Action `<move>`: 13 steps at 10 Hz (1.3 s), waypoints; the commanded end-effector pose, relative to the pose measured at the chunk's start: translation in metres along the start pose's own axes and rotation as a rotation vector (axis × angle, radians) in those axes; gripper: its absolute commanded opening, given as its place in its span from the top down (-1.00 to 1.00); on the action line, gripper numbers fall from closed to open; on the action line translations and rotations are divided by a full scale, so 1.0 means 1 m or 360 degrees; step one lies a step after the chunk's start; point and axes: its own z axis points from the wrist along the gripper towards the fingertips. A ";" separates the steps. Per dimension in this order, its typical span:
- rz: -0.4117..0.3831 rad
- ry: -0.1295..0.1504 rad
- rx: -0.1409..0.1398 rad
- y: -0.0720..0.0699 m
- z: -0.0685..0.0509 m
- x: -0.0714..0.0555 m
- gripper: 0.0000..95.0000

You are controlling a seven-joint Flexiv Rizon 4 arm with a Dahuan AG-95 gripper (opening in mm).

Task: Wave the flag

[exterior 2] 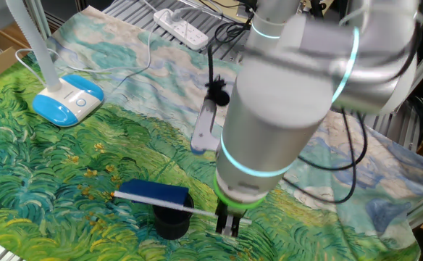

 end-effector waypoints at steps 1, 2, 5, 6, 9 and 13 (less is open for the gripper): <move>-0.0051 0.0007 0.0014 -0.009 -0.024 -0.003 1.00; -0.0114 0.0001 0.0018 -0.019 -0.044 -0.007 1.00; -0.0284 -0.0031 0.0002 -0.045 -0.080 -0.021 1.00; -0.0398 -0.0084 -0.0011 -0.050 -0.083 -0.027 1.00; -0.0886 -0.0324 0.0008 -0.061 -0.080 -0.065 1.00; -0.1402 -0.0530 0.0043 -0.087 -0.065 -0.127 1.00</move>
